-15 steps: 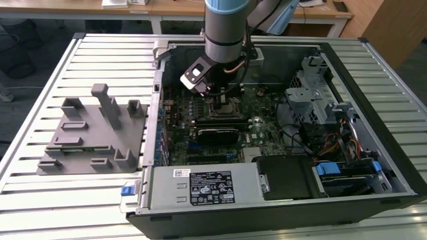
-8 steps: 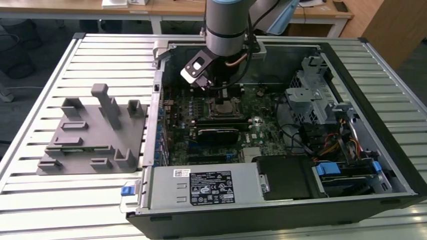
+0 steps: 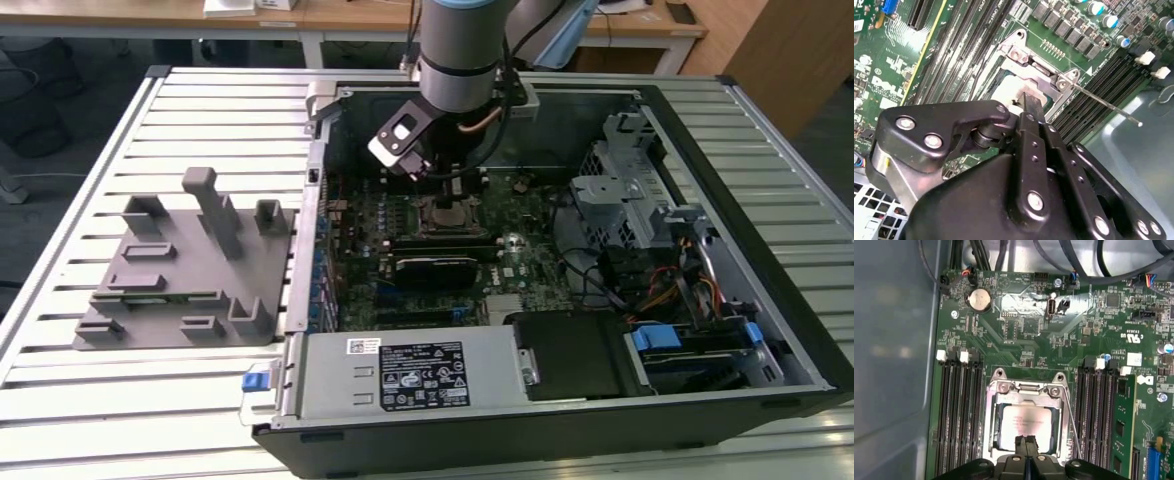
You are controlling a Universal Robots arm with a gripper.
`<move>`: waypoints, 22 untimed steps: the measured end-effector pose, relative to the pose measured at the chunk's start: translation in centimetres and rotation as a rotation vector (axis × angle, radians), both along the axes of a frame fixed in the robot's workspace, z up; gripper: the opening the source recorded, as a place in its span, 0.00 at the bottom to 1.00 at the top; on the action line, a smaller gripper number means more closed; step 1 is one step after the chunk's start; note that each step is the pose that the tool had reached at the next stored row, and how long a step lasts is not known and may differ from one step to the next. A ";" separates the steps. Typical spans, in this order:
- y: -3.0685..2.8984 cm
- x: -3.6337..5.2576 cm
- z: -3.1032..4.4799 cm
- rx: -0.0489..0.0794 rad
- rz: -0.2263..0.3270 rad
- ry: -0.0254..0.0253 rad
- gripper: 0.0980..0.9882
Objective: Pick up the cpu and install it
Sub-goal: 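Close the cpu cover, then install the first cpu locking lever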
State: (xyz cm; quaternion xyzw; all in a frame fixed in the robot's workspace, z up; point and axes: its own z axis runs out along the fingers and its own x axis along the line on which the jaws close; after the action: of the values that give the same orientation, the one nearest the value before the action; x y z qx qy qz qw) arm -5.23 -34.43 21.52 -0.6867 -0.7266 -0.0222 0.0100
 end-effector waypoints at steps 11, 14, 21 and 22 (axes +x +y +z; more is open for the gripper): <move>0.00 0.79 -0.01 0.000 0.000 -0.0001 0.01; 0.00 0.84 -0.01 0.000 0.000 0.0000 0.01; 0.00 0.85 0.21 0.000 0.000 0.0000 0.01; 0.00 0.85 0.28 0.000 0.000 -0.0001 0.01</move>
State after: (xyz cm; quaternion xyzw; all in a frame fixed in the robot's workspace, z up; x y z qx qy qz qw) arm -4.38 -34.43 21.80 -0.6867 -0.7265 -0.0223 0.0100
